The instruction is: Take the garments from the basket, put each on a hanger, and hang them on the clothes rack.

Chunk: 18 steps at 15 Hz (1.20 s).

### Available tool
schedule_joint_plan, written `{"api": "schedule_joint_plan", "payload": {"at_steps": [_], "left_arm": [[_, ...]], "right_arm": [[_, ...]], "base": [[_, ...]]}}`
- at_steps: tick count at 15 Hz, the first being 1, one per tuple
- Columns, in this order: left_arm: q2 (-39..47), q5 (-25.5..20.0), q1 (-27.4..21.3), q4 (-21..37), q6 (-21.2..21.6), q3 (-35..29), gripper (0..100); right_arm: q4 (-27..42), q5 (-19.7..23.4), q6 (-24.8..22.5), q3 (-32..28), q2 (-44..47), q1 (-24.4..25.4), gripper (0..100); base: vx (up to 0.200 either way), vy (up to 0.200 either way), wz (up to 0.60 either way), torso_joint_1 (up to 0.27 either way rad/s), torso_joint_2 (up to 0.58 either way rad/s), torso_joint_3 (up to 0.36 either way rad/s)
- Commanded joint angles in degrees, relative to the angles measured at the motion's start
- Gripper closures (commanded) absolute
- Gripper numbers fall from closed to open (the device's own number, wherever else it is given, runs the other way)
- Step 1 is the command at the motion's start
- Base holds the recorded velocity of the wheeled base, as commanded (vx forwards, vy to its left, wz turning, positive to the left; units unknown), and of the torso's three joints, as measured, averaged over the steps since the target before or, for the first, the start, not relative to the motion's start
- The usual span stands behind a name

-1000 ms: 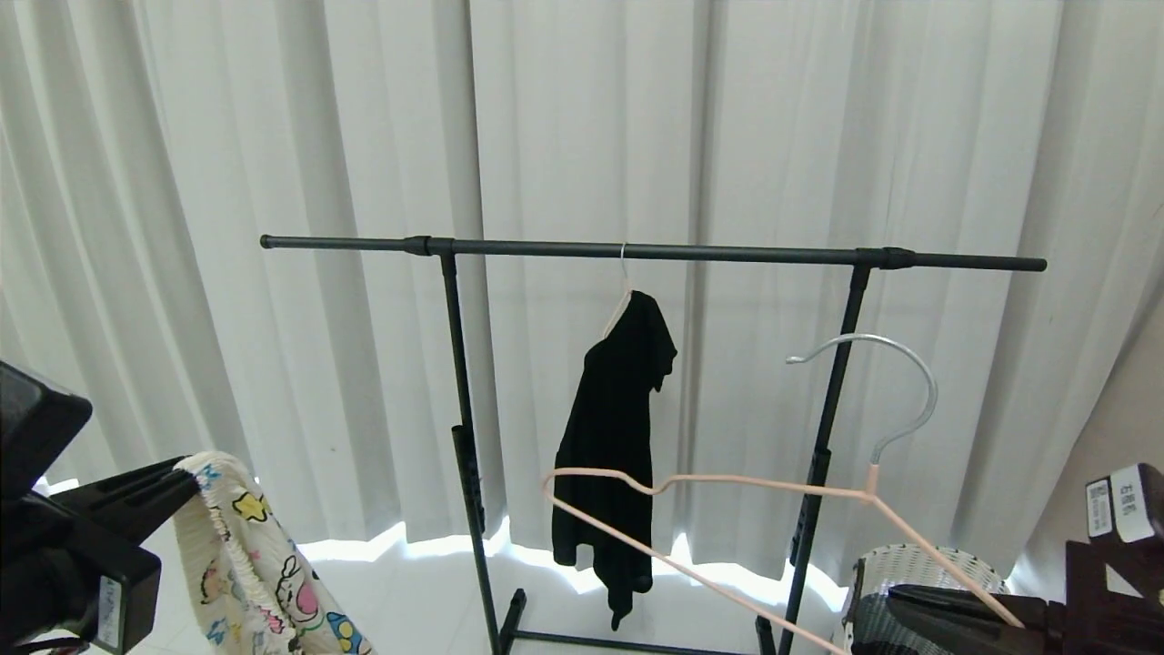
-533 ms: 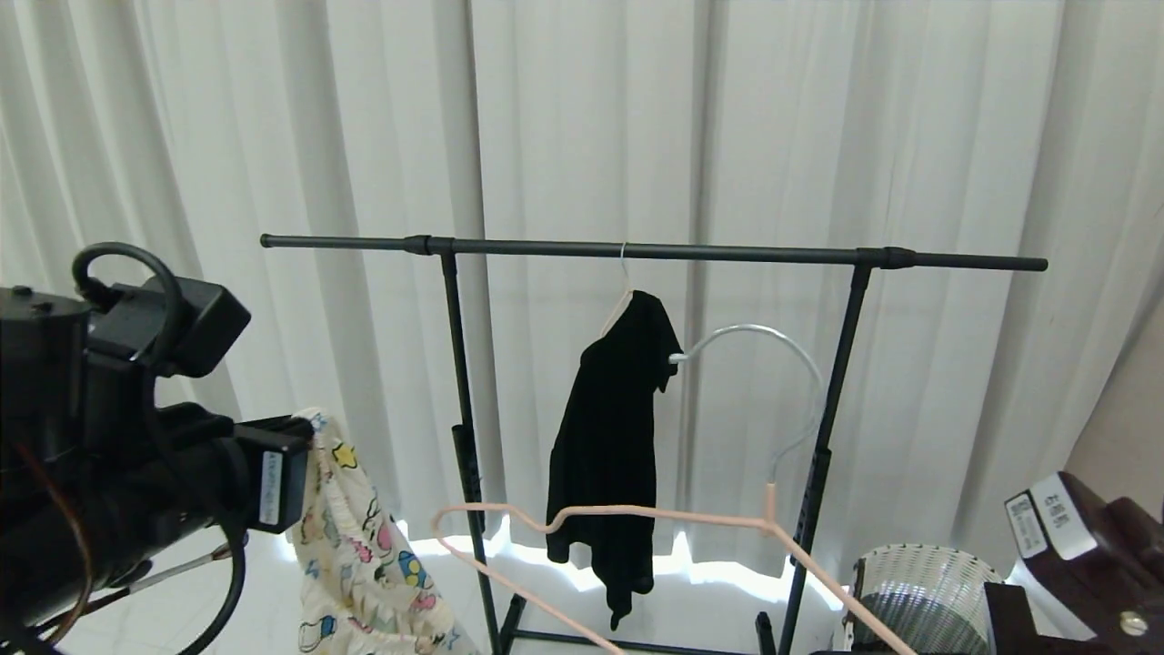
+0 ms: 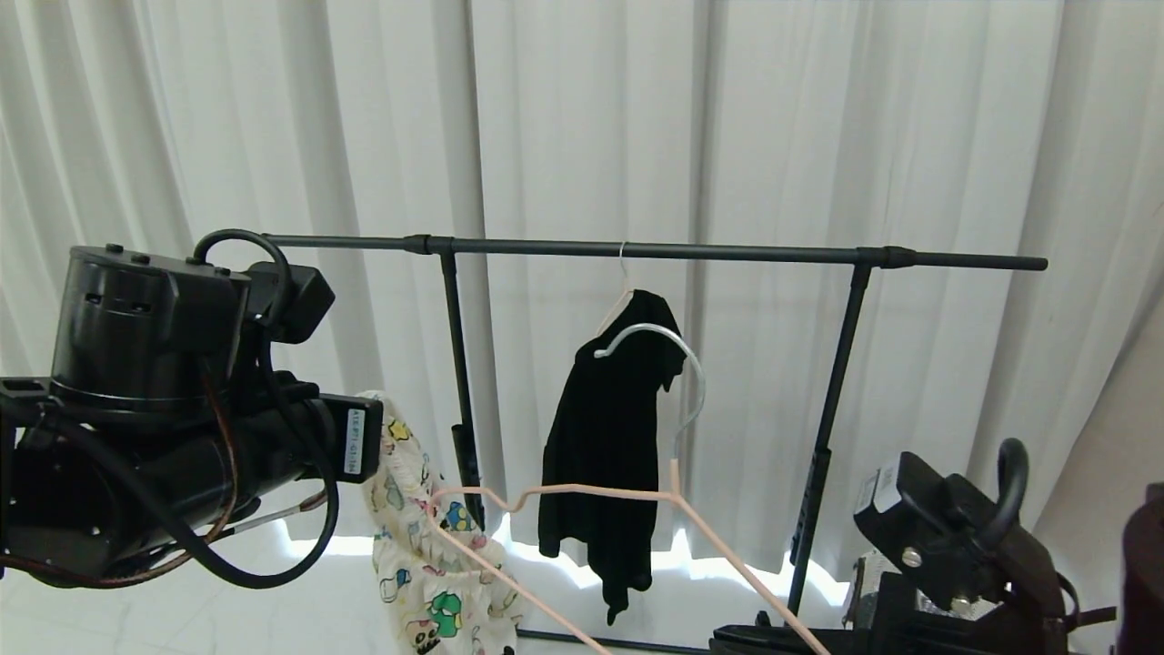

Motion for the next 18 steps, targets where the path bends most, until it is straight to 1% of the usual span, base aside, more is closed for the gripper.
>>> {"api": "schedule_joint_plan", "payload": {"at_steps": [1, 4, 6, 8, 10, 14, 17, 18], "left_arm": [[0.33, 0.01, -0.03, -0.04, -0.31, -0.07, 100], [0.51, 0.01, -0.03, -0.04, -1.27, -0.07, 100], [0.51, 0.01, -0.03, -0.04, -1.27, 0.10, 100], [0.77, 0.01, 0.15, -0.04, -1.36, 0.10, 100], [1.30, 0.27, 0.76, -0.04, -1.62, -0.42, 100], [1.30, 0.62, 1.82, 1.10, -1.62, -1.04, 100], [1.30, 0.62, 2.70, 1.10, -1.62, -1.04, 100], [0.95, 0.62, 2.70, 1.10, -1.62, -1.04, 100]], "right_arm": [[-0.14, -0.11, 0.16, -1.54, 3.21, -0.03, 100], [-0.14, -0.11, 0.25, -3.12, 5.49, -0.30, 100], [-0.32, -0.20, 0.34, -5.32, 7.78, -1.09, 100], [-0.32, -0.20, 1.57, -7.69, 8.48, -1.09, 100], [-0.32, -0.20, 2.18, -8.75, 8.13, -0.65, 100], [-0.67, -0.11, 3.50, -8.66, 7.16, 1.11, 100], [-3.13, -0.11, 3.50, -8.75, 8.48, 0.49, 100], [-4.80, -0.02, 3.41, -9.19, 9.53, -0.74, 100]], "base": [[0.000, 0.000, 0.00, 0.000, 0.00, 0.000], [0.000, 0.000, 0.00, 0.000, 0.00, 0.000], [0.000, 0.000, 0.00, 0.000, 0.00, 0.000], [0.000, 0.000, 0.00, 0.000, 0.00, 0.000], [0.000, 0.000, 0.00, 0.000, 0.00, 0.000], [0.000, 0.000, 0.00, 0.000, 0.00, 0.000], [0.000, 0.000, 0.00, 0.000, 0.00, 0.000], [0.000, 0.000, 0.00, 0.000, 0.00, 0.000]]}}
